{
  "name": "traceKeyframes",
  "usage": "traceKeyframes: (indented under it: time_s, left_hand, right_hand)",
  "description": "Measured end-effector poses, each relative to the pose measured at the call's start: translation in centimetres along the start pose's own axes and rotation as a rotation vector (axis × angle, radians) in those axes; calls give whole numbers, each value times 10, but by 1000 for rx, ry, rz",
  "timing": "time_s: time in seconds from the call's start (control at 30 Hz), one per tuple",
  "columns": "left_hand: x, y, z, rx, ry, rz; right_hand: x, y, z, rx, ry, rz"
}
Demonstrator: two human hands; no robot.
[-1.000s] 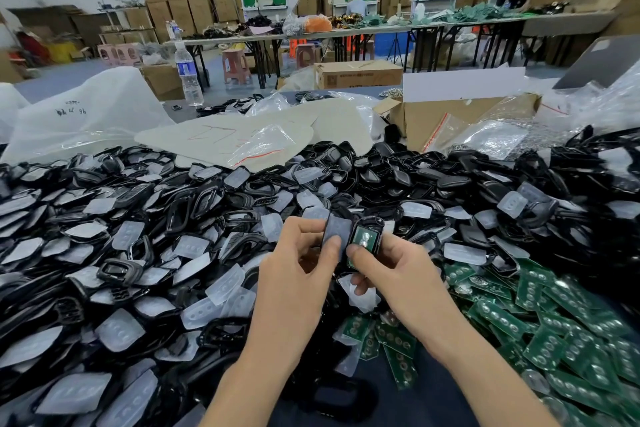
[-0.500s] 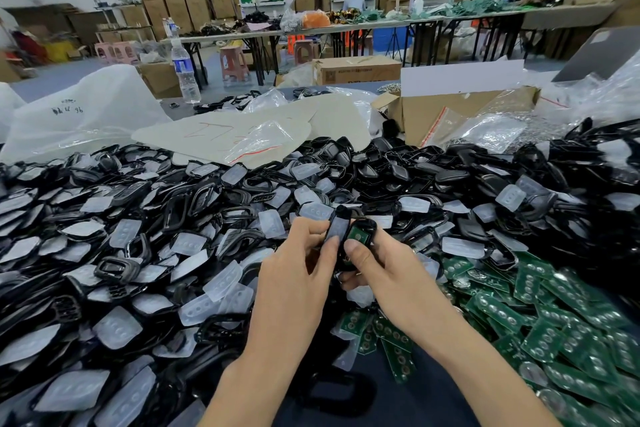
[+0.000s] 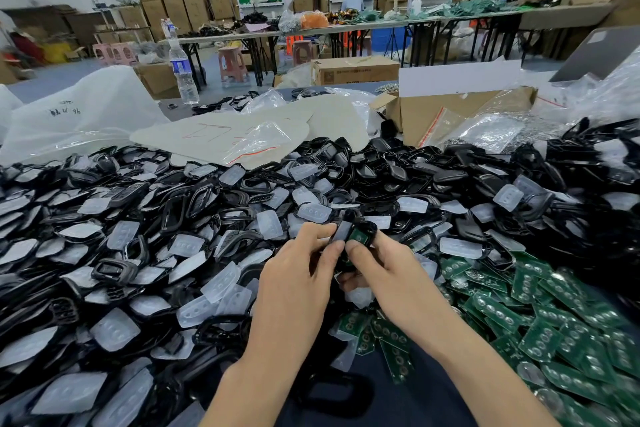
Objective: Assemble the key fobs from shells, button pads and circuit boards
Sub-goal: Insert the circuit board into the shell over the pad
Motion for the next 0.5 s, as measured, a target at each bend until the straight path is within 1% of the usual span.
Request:
traceKeyframes:
  time_s: [0.2, 0.5]
  left_hand:
    - [1, 1, 0, 24, -4, -6]
    - [-4, 3, 3, 36, 72, -2]
  right_hand:
    - [2, 1, 0, 42, -11, -97]
    - [2, -1, -4, -3, 15, -144]
Point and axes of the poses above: each hand's wrist, its own z-axis away from the middle knuckle, its own y-axis out of the palm, x = y × z, the point moved 4 cm from there along -z, towards the middle knuckle, and after that the axes turned 13 degrees about -x, right-handed, at the moved point
